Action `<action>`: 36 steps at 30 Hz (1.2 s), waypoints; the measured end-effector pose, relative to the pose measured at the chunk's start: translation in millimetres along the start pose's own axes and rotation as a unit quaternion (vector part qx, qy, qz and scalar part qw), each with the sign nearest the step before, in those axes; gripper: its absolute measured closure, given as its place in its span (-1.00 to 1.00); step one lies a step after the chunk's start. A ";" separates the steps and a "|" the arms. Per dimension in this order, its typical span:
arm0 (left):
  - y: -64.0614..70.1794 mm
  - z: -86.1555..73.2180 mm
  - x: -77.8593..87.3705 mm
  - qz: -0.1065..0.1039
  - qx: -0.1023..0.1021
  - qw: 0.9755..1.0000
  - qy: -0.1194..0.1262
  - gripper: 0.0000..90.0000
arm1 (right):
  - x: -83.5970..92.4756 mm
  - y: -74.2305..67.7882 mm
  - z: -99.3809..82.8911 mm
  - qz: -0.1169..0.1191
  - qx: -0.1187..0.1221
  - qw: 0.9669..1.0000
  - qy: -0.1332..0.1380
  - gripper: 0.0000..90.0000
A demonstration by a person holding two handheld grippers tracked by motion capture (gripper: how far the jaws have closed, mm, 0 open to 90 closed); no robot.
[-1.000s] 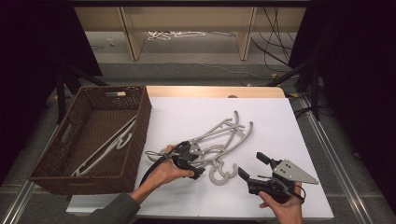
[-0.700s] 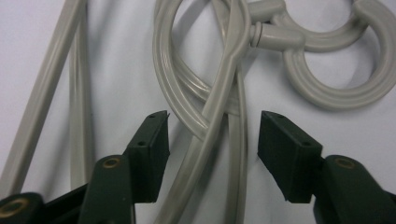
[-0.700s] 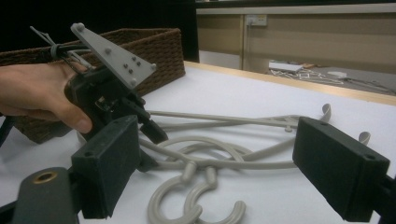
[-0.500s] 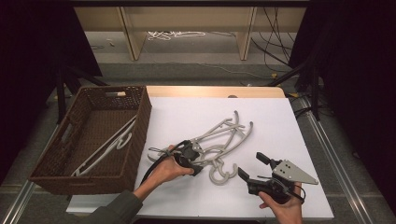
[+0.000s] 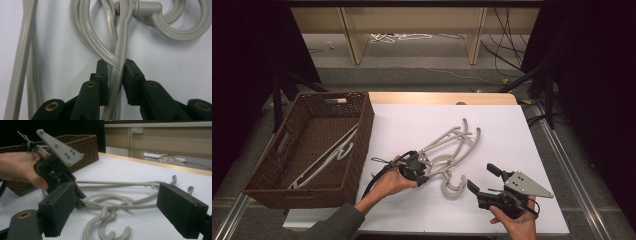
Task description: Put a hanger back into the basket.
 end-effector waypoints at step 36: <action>-2.1 34.6 88.0 -0.027 0.099 0.975 0.197 0.81 | 3.8 3.3 -0.2 -0.009 -0.001 1.000 -0.004 -0.64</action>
Point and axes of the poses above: each handheld gripper's, and its own axes: x roughly backward along the jaws, z roughly out of its top, y roughly to its right, the point moved 9 cm from there along -x, roughly forward along the jaws, and after that the axes turned 11 degrees about -z, right-handed, at the moved point
